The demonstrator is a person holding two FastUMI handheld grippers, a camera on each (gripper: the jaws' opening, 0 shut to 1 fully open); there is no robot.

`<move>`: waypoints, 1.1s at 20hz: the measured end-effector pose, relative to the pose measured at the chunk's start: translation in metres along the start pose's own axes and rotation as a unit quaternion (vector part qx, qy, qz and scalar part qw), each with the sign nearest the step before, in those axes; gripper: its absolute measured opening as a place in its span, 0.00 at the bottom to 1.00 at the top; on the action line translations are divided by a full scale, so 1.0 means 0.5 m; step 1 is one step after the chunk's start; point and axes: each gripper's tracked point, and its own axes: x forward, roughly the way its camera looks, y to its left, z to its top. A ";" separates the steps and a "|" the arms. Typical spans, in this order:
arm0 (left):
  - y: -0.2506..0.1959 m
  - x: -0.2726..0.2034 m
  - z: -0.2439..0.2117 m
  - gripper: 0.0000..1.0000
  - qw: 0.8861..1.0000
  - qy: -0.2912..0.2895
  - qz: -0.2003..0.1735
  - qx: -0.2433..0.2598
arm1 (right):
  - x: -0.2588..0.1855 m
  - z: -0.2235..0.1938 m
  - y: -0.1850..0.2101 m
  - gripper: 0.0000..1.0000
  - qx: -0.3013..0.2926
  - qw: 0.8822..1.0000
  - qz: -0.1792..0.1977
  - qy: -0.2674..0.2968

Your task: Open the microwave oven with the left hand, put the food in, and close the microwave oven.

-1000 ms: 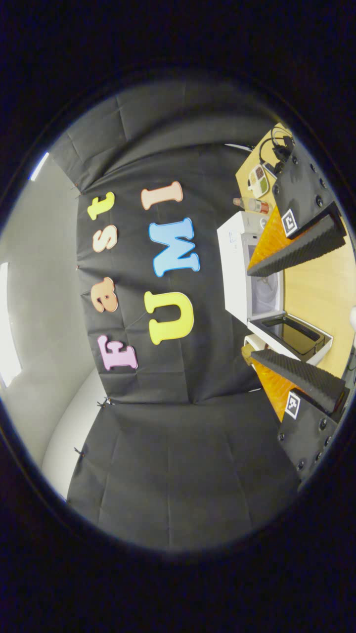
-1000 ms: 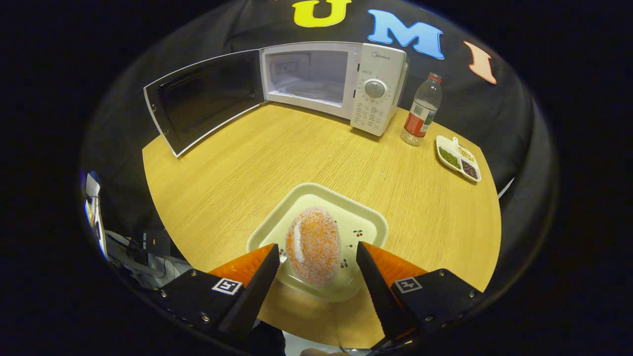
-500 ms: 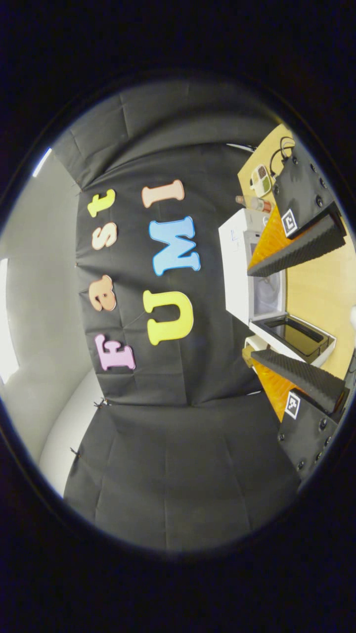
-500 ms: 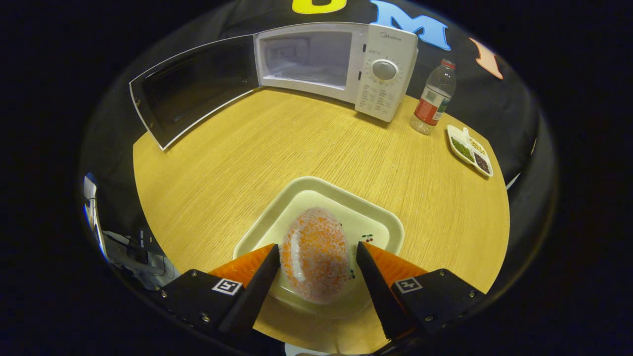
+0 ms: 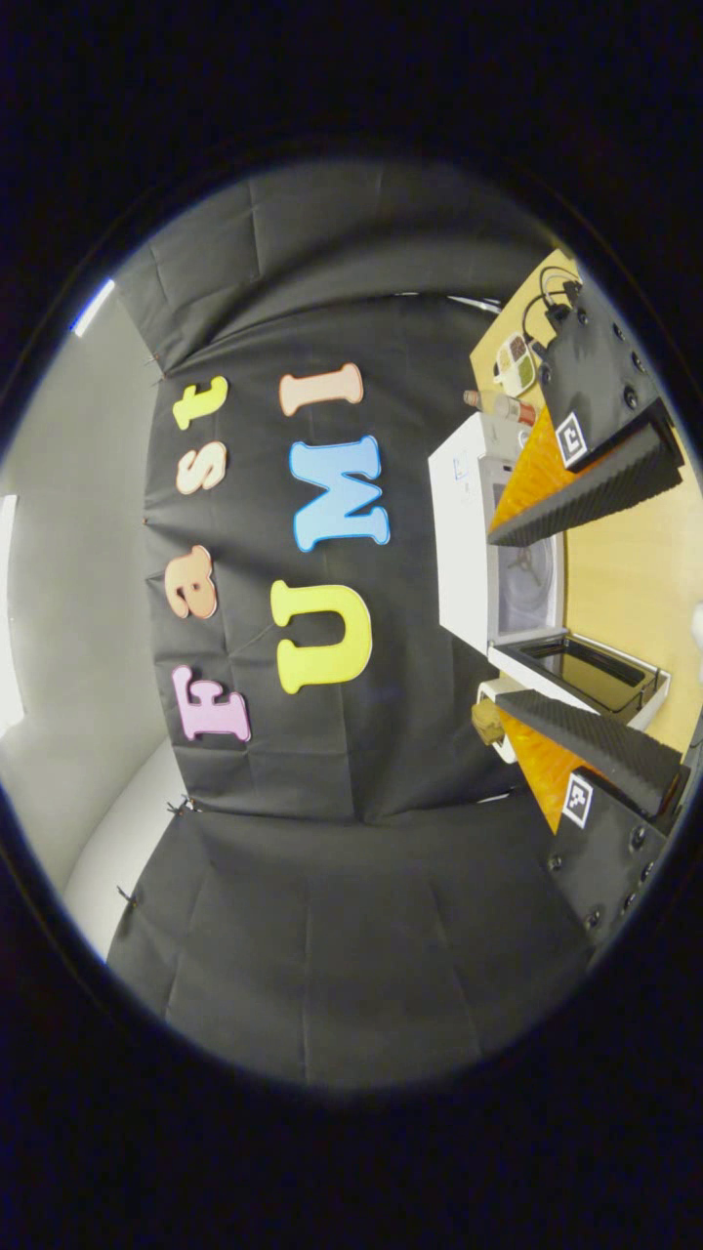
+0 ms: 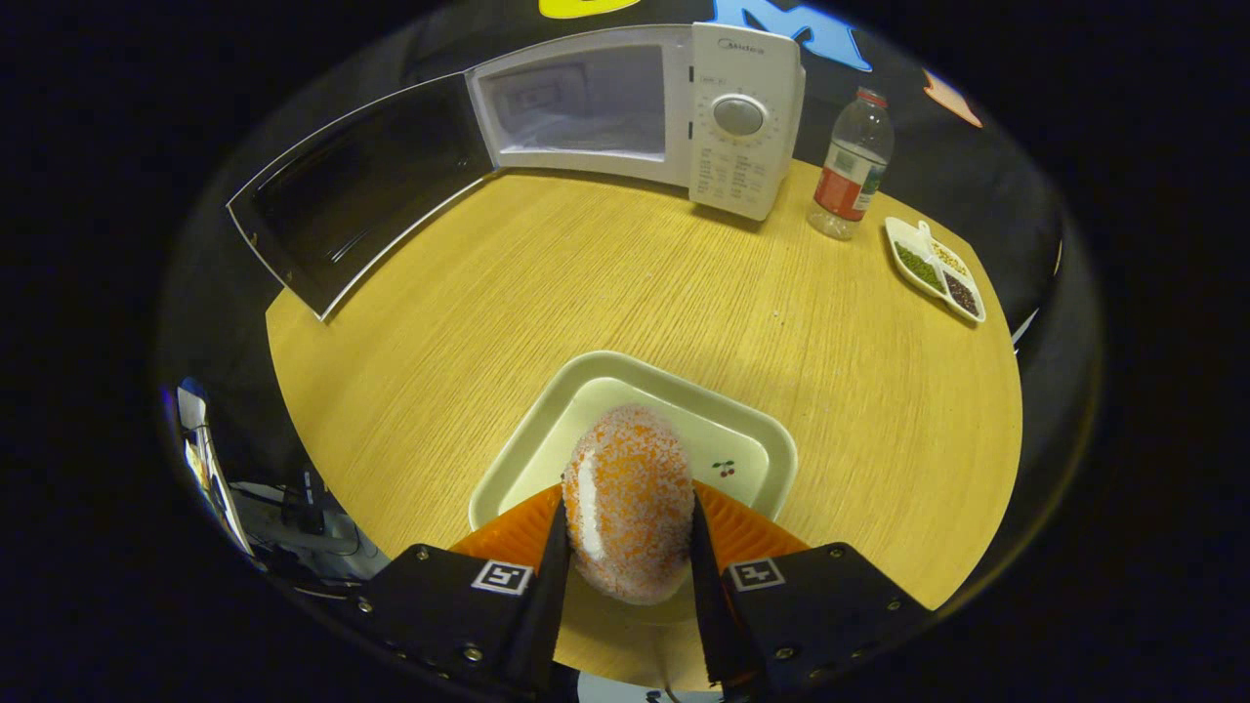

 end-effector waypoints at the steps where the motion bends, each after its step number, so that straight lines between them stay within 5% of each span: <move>1: 0.009 0.006 0.000 1.00 1.000 -0.001 -0.001 0.001 | -0.017 0.020 -0.001 0.58 0.006 1.000 -0.001 -0.008; 6: 0.062 0.036 -0.023 1.00 1.000 0.002 -0.013 0.001 | -0.095 0.178 0.082 0.58 0.102 0.989 0.064 -0.087; 12: 0.137 0.070 -0.045 1.00 1.000 0.007 -0.022 0.007 | -0.099 0.388 0.204 0.58 0.214 0.950 0.126 -0.189; 16: 0.170 0.102 -0.057 0.99 0.999 0.010 -0.029 0.015 | -0.027 0.495 0.241 0.58 0.260 0.932 0.114 -0.227; 22: 0.199 0.130 -0.112 1.00 0.998 0.028 -0.042 0.025 | 0.138 0.661 0.248 0.58 0.319 0.907 0.040 -0.271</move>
